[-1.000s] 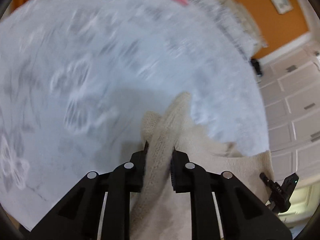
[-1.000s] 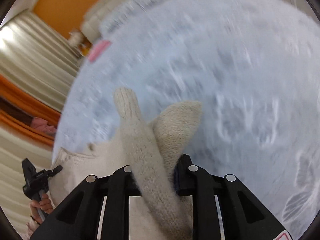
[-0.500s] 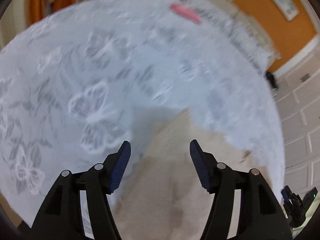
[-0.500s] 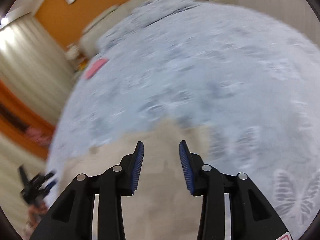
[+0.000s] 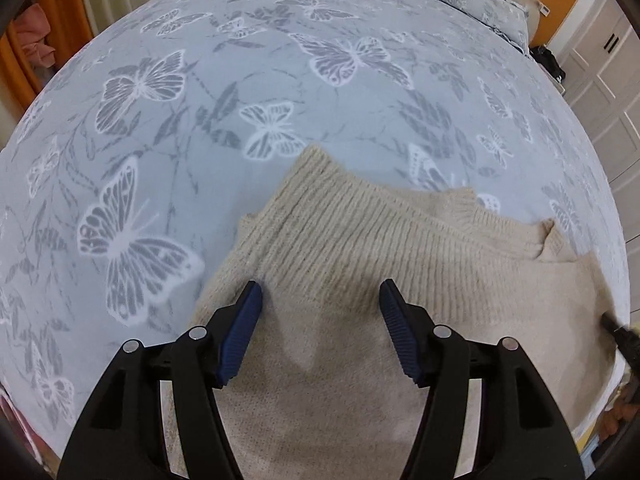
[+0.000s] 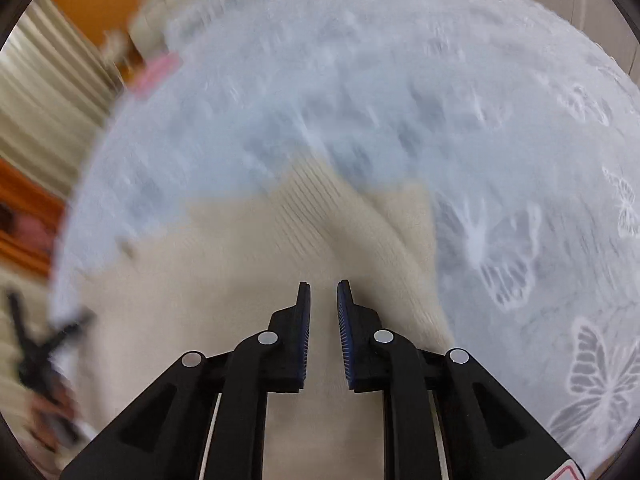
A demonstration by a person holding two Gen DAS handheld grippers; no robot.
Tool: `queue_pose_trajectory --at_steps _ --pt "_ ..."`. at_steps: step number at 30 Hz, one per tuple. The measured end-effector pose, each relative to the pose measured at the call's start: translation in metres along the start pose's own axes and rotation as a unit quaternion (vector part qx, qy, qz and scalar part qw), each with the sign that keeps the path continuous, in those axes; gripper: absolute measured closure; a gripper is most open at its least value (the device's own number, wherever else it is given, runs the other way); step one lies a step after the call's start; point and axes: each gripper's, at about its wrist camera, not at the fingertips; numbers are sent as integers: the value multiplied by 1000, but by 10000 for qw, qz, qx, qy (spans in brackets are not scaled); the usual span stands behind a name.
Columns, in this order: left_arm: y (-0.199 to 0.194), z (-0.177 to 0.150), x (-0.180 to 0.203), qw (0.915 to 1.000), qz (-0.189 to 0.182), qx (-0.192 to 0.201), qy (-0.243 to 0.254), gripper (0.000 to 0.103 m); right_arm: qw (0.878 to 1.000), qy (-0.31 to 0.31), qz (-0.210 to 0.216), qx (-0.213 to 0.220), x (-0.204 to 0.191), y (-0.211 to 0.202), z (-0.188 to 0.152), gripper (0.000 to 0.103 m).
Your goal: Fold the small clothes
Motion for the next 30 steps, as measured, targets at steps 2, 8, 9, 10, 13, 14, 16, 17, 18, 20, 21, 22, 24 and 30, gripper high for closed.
queue_pose_trajectory --at_steps 2,8,9,10,13,14,16,17,18,20,21,22,24,30 --pt "0 -5 1 10000 31 11 64 44 9993 341 162 68 12 -3 -5 99" --pt "-1 -6 5 9999 34 -46 129 44 9981 348 270 441 -5 -47 -8 91" --pt "-3 -7 5 9999 38 -52 125 44 9989 263 207 343 -2 -42 -11 91" --pt "-6 -8 4 9999 26 -57 113 44 9994 216 115 253 -2 -36 -12 92" --pt "-23 -17 -5 9999 -86 -73 77 43 9995 307 70 11 16 -36 -27 99" --pt "-29 -20 -9 9999 -113 -70 35 40 9992 390 93 78 16 -47 -27 96" --pt "-46 -29 -30 9991 -311 4 -297 28 9988 325 166 325 8 -74 -28 86" --pt "-54 -34 -43 9973 -433 68 -584 21 9986 249 282 381 4 -80 -28 86" --pt "-58 -38 -55 9947 -528 114 -871 18 9982 172 432 386 -3 -87 -29 86" --pt "-58 -47 -80 9846 -683 99 -1608 16 9963 127 804 292 -20 -90 -31 86" --pt "-52 -52 -89 9777 -751 -21 -1959 16 9946 128 1008 219 -30 -89 -32 86" --pt "-46 -55 -92 9736 -784 -145 -2137 16 9927 114 1193 144 -41 -86 -32 86" --pt "-22 -63 -94 9643 -889 -541 -2435 16 9895 -22 1448 -2 -70 -77 -33 86" --pt "-14 -63 -63 9762 -697 -518 -1988 27 9803 -729 1781 -439 -153 -41 -28 86"
Point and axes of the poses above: each gripper's, at about its wrist camera, not at the fingertips, and y roughly the way its jaws point, x to its right, z to its top, and after that the axes turned 9 degrees about x, right-handed
